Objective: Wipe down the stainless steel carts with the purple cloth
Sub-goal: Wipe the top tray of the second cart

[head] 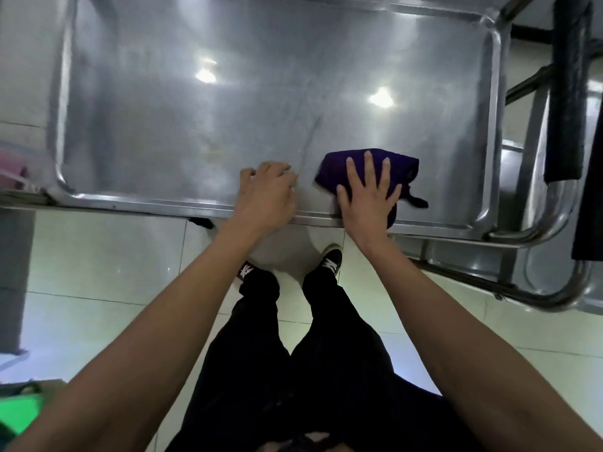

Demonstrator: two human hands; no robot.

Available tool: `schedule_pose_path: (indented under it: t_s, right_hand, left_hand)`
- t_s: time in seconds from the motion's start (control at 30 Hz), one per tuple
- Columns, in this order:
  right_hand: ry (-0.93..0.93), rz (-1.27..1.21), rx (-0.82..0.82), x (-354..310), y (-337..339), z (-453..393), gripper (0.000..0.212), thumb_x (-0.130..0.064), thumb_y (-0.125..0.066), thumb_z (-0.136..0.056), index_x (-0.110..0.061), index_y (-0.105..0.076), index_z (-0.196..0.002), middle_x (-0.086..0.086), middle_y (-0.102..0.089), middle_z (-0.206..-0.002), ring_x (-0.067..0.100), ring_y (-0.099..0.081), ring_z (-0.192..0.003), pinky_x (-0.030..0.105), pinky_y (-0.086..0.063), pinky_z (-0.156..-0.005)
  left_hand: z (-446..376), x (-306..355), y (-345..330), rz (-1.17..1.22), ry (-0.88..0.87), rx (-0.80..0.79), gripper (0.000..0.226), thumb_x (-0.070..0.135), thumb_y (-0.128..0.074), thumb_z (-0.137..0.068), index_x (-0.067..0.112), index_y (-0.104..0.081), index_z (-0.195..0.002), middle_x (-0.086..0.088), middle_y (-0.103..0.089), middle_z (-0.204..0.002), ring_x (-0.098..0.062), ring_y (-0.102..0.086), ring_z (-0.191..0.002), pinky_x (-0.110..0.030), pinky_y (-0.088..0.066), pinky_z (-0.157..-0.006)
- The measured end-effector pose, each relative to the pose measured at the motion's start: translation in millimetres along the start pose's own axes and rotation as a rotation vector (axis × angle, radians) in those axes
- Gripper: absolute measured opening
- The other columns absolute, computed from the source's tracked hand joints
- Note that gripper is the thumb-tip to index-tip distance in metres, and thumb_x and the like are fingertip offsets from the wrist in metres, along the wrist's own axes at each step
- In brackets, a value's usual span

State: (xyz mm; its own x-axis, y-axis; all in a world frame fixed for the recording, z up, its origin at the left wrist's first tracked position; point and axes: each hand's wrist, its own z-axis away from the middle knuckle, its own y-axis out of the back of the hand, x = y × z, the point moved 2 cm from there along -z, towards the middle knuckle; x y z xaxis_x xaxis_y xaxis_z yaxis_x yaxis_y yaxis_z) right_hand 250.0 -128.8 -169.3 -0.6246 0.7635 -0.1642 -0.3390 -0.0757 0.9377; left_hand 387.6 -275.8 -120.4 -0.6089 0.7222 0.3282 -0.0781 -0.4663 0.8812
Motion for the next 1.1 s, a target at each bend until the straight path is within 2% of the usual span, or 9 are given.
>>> schedule_pose_path:
  t_s: [0.1, 0.37, 0.6, 0.8, 1.1]
  right_hand:
    - [-0.072, -0.032, 0.011, -32.6, 1.3, -5.7, 0.053, -0.037, -0.042, -0.104, -0.027, -0.031, -0.155, 0.005, -0.015, -0.166, 0.034, -0.004, -0.153, 0.068, -0.014, -0.116]
    - [-0.084, -0.148, 0.085, -107.0, 1.8, -23.6, 0.044, -0.021, -0.043, -0.105, -0.020, -0.043, -0.149, 0.005, -0.031, -0.161, 0.030, -0.017, -0.150, 0.064, -0.019, -0.114]
    - [-0.111, -0.305, 0.176, -140.3, 13.5, -59.2, 0.041, -0.021, -0.042, -0.106, -0.016, -0.048, -0.146, 0.004, -0.038, -0.158, 0.025, -0.023, -0.150, 0.054, -0.022, -0.114]
    - [-0.086, -0.365, 0.194, -175.7, 26.4, -124.7, 0.040, -0.023, -0.040, -0.107, -0.019, -0.049, -0.146, 0.002, -0.039, -0.157, 0.023, -0.024, -0.150, 0.052, -0.022, -0.114]
    - [-0.036, -0.370, 0.206, -214.3, 42.4, -211.6, 0.041, -0.026, -0.039, -0.107, -0.020, -0.049, -0.146, 0.002, -0.039, -0.157, 0.022, -0.023, -0.150, 0.051, -0.016, -0.118]
  left_hand:
    - [11.5, -40.6, 10.6, 0.022, 0.009, 0.009, 0.033, 0.022, -0.047, -0.098, 0.020, -0.065, -0.125, -0.001, -0.051, -0.146, -0.023, -0.040, -0.137, -0.047, -0.027, -0.108]
    - [22.7, -116.1, 45.3, 0.014, 0.024, 0.054, 0.037, 0.025, -0.046, -0.099, 0.021, -0.063, -0.132, -0.002, -0.053, -0.146, -0.023, -0.042, -0.137, -0.046, -0.027, -0.108]
    - [-10.1, -150.0, 78.8, 0.022, 0.024, 0.095, 0.041, 0.026, -0.050, -0.096, 0.023, -0.062, -0.136, 0.000, -0.053, -0.146, -0.021, -0.040, -0.139, -0.047, -0.027, -0.108]
    - [-62.3, -165.8, 105.3, -0.021, 0.001, 0.070, 0.040, 0.028, -0.047, -0.100, 0.022, -0.059, -0.138, -0.003, -0.052, -0.148, -0.024, -0.042, -0.139, -0.051, -0.029, -0.111]
    - [-123.5, -196.0, 134.8, -0.025, 0.067, 0.065, 0.042, 0.028, -0.047, -0.101, 0.023, -0.056, -0.141, -0.001, -0.050, -0.150, -0.022, -0.040, -0.141, -0.051, -0.028, -0.113]
